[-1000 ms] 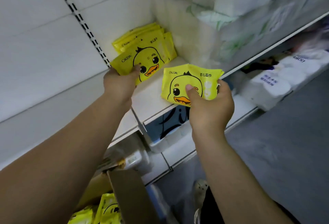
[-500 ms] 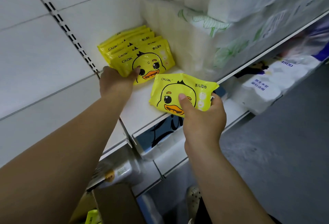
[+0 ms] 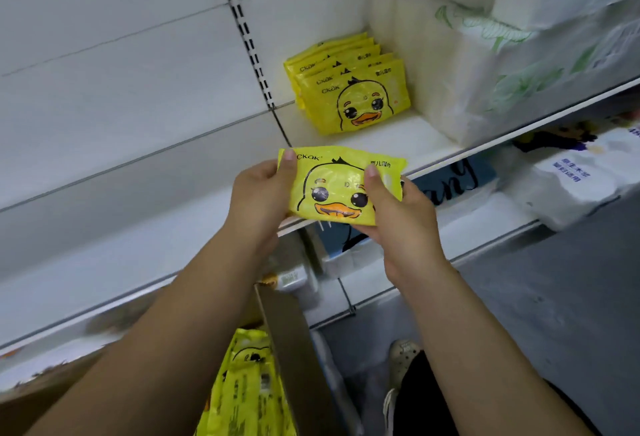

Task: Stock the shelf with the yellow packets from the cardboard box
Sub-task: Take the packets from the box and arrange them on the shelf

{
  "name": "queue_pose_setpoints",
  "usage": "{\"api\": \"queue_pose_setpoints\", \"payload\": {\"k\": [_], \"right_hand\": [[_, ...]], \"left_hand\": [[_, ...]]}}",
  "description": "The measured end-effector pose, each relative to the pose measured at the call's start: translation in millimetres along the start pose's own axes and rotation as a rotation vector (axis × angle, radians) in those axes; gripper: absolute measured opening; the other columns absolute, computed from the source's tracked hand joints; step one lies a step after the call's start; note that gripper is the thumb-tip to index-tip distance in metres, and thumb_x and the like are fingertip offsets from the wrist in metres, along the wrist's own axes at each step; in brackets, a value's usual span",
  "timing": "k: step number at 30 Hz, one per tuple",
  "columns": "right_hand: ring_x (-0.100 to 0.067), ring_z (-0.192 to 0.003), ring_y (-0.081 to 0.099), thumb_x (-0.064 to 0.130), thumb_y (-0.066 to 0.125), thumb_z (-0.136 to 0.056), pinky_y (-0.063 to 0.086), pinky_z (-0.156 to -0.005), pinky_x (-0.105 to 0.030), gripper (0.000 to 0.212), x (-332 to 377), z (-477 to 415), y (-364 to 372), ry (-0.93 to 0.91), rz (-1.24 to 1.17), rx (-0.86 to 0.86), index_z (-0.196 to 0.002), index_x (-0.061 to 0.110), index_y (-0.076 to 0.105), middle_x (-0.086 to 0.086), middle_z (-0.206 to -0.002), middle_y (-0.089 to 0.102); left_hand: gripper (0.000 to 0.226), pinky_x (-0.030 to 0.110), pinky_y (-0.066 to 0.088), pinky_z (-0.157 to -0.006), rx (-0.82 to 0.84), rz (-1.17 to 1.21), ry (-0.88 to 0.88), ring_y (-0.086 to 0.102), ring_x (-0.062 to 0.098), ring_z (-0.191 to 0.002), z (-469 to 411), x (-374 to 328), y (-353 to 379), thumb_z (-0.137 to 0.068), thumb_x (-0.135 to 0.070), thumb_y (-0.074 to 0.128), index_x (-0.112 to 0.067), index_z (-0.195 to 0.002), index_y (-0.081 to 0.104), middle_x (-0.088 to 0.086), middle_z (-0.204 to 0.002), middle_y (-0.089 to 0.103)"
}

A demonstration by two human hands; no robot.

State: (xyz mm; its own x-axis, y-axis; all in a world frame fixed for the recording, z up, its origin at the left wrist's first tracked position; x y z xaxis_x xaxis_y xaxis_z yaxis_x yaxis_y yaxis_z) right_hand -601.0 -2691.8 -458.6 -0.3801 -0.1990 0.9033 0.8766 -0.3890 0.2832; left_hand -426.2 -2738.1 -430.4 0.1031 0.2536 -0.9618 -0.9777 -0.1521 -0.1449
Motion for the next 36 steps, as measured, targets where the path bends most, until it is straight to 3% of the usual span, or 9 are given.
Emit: {"api": "queue_pose_setpoints", "payload": {"k": [4,7,10,14,17,24,29,32,36], "right_hand": [[-0.007,-0.081,0.074,0.06,0.046,-0.099,0.06,-0.069,-0.029,0.038,-5,22,10,0.083,0.106,0.07,-0.089,0.031,0.07,0.014,-0.082,0.076],[-0.017,-0.095,0.073,0.06,0.044,-0.1,0.059,-0.088,-0.045,0.041,-14,41,14,0.102,0.144,0.109,-0.096,0.029,0.07,0.007,-0.095,0.077],[-0.012,-0.093,0.074,0.053,0.045,-0.102,0.059,-0.09,-0.042,0.036,-21,62,18,0.073,0.16,0.153,-0.1,0.03,0.073,0.01,-0.096,0.078],[0.006,-0.07,0.065,0.044,0.044,-0.105,0.052,-0.069,-0.015,0.037,-24,85,24,-0.085,0.241,0.147,-0.085,0.027,0.07,0.021,-0.07,0.071],[0.0,-0.057,0.053,0.039,0.043,-0.106,0.045,-0.06,-0.015,0.042,-26,98,29,-0.158,0.252,0.15,-0.076,0.018,0.063,0.015,-0.058,0.06],[-0.001,-0.072,0.06,0.045,0.045,-0.105,0.051,-0.07,-0.019,0.037,-32,98,28,-0.122,0.188,0.169,-0.084,0.025,0.069,0.017,-0.07,0.068],[-0.016,-0.095,0.072,0.043,0.047,-0.104,0.06,-0.085,-0.034,0.035,-29,89,23,0.079,0.013,0.136,-0.101,0.018,0.072,0.002,-0.096,0.077],[-0.013,-0.087,0.075,0.042,0.047,-0.104,0.062,-0.078,-0.033,0.034,-28,86,23,0.147,-0.064,0.179,-0.103,0.018,0.07,0.003,-0.092,0.078],[-0.022,-0.105,0.072,0.035,0.047,-0.105,0.058,-0.093,-0.042,0.034,-30,82,26,0.221,-0.149,0.317,-0.119,0.01,0.064,-0.009,-0.11,0.075]], "left_hand": [[0.023,0.035,0.06,-0.065,-0.079,0.039,-0.021,0.072,0.018,-0.071,43,12,-43,-0.102,-0.039,0.061,-0.02,-0.11,0.072,0.006,-0.095,0.078],[0.025,0.049,0.063,-0.075,-0.118,0.097,-0.045,0.076,0.032,-0.091,74,22,-69,-0.103,-0.042,0.059,-0.022,-0.108,0.074,0.009,-0.106,0.078],[0.031,0.058,0.058,-0.091,-0.188,0.263,-0.108,0.075,0.036,-0.101,101,30,-88,-0.106,-0.038,0.054,-0.015,-0.103,0.073,0.011,-0.102,0.079],[0.028,0.055,0.054,-0.101,-0.298,0.367,-0.151,0.075,0.028,-0.101,126,47,-103,-0.106,-0.033,0.055,-0.012,-0.101,0.073,0.01,-0.102,0.079],[0.04,0.056,0.051,-0.106,-0.385,0.414,-0.154,0.071,0.029,-0.112,142,52,-114,-0.098,-0.042,0.064,-0.011,-0.121,0.07,0.009,-0.114,0.077],[0.025,0.036,0.061,-0.084,-0.352,0.396,-0.127,0.075,0.018,-0.08,154,47,-117,-0.106,-0.032,0.054,-0.016,-0.096,0.071,0.002,-0.087,0.08],[0.03,0.035,0.062,-0.079,-0.112,0.244,-0.171,0.077,0.022,-0.093,157,56,-103,-0.106,-0.037,0.05,-0.015,-0.11,0.069,0.008,-0.103,0.08],[0.025,0.027,0.063,-0.07,-0.144,0.317,-0.178,0.078,0.02,-0.085,155,62,-103,-0.105,-0.028,0.054,-0.008,-0.11,0.069,0.009,-0.099,0.08],[0.024,0.028,0.064,-0.071,-0.219,0.493,-0.158,0.077,0.021,-0.081,146,56,-101,-0.103,-0.028,0.057,-0.007,-0.109,0.069,0.011,-0.102,0.079]]}}
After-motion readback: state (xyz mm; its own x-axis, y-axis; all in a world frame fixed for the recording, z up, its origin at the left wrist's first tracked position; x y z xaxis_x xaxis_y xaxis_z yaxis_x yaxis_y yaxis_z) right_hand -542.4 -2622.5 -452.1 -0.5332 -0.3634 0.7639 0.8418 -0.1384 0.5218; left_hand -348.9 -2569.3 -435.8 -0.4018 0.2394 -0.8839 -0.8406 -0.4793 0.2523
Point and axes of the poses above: each hand's wrist, its own z-axis away from the middle knuckle, its own y-axis out of the palm, x = y × z, the point moved 5 cm from there along -z, towards the middle knuckle
